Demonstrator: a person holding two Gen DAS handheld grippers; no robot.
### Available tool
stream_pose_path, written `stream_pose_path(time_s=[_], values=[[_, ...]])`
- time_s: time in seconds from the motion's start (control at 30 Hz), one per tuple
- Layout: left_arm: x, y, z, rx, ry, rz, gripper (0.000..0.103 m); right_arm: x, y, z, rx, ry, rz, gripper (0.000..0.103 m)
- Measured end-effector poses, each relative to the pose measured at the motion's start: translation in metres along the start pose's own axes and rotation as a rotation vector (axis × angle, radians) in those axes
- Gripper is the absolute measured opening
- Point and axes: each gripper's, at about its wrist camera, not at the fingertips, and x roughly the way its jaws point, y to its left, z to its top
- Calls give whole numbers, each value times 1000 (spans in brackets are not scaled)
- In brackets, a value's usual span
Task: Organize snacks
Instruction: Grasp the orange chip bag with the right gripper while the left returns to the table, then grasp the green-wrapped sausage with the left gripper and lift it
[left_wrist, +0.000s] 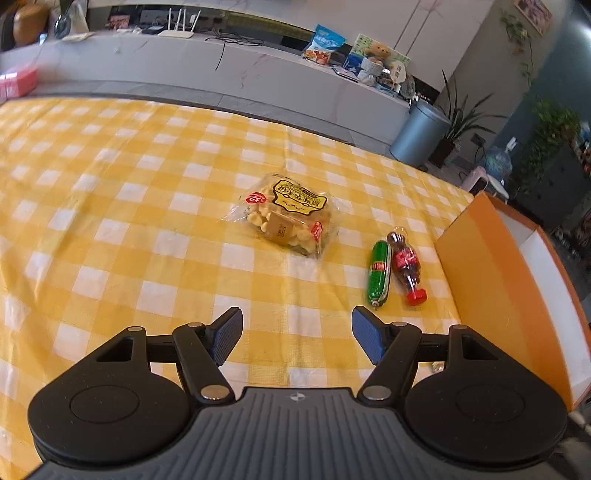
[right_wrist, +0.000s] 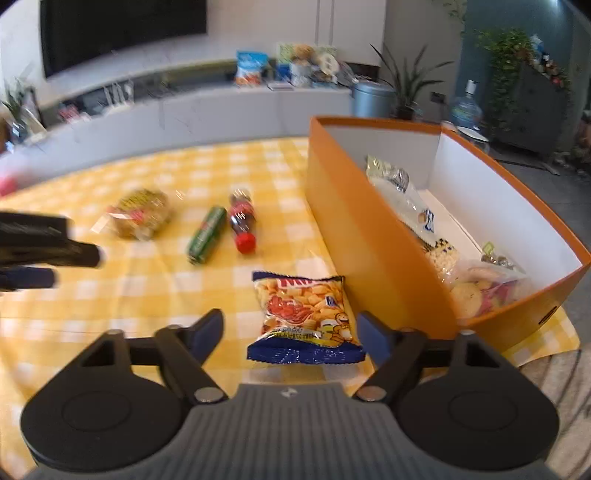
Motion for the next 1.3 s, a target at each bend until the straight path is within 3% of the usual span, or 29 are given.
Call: stream_pose_path(time_s=[0.1, 0.23, 0.3, 0.43, 0.63, 0.7, 0.8, 0.97, 1.3], values=[[-1, 6, 2, -4, -9, -12, 80, 20, 6, -3, -10, 30, -71, 80], [6, 14, 5, -33, -2, -26, 80, 39, 3, -4, 14, 99, -68, 79], [10, 20, 6, -53, 12, -36, 80, 40, -1, -4, 39, 105, -67, 65], [11, 27, 6, -73, 17, -30, 80, 32, 3, -8, 3, 99, 14, 64], [6, 28, 6, -61, 2, -44, 80, 10, 42, -32, -236, 80, 129, 67], [5, 27, 6, -58, 9, -45, 80, 8, 39, -28, -210, 66, 170, 81], [2, 28, 7, -51, 3, -49, 80, 16, 23, -21, -78, 98, 241, 86], [2, 31, 9, -57, -1, -40, 80, 40, 9, -10, 60, 160, 236, 86], [3, 24, 7, -4, 2, -18, 80, 46, 16, -9, -5, 150, 248, 68]])
